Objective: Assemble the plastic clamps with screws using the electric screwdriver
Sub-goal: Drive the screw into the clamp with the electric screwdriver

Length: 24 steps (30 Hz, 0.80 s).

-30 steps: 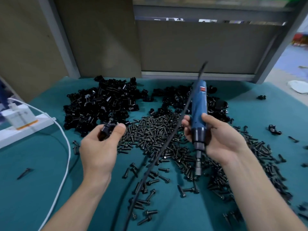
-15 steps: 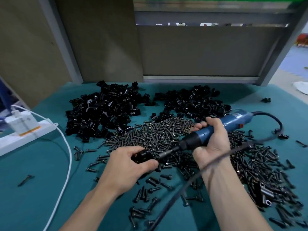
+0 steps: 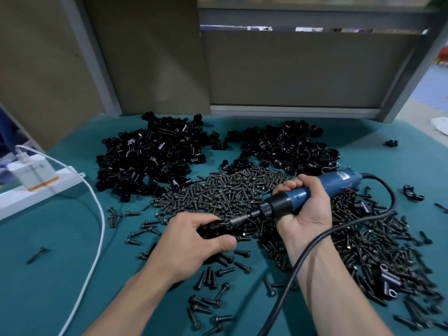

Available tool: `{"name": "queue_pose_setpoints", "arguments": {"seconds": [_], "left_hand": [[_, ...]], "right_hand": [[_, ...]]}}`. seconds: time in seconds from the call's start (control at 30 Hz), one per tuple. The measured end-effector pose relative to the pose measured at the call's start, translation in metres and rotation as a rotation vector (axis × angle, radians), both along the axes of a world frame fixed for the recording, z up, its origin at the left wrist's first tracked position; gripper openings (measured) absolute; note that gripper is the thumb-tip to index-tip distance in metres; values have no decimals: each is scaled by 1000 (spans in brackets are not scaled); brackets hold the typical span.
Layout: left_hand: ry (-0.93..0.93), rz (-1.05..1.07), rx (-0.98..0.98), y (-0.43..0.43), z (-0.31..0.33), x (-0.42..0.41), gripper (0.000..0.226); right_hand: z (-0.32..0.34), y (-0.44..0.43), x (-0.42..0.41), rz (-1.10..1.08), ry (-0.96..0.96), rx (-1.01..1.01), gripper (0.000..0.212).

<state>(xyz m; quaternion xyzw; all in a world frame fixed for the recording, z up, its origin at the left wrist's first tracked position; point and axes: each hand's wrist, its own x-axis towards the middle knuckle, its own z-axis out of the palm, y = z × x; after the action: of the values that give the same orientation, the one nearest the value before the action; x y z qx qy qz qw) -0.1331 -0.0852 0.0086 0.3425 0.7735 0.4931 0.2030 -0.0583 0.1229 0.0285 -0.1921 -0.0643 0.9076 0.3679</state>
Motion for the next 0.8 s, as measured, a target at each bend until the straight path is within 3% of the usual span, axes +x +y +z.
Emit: {"name": "queue_pose_setpoints", "arguments": {"seconds": [0.17,0.5,0.8], "left_hand": [[-32,-22,29,0,1,1,20],[23,24,-57,0,-5,-1,37],[93,47,-87,2,-7,0,24]], "right_hand": [[0,-2,-1,-15,34,30,15],[0,-7,2,-33,17,48,15],[0,-8,4,-45,15,57,16]]}}
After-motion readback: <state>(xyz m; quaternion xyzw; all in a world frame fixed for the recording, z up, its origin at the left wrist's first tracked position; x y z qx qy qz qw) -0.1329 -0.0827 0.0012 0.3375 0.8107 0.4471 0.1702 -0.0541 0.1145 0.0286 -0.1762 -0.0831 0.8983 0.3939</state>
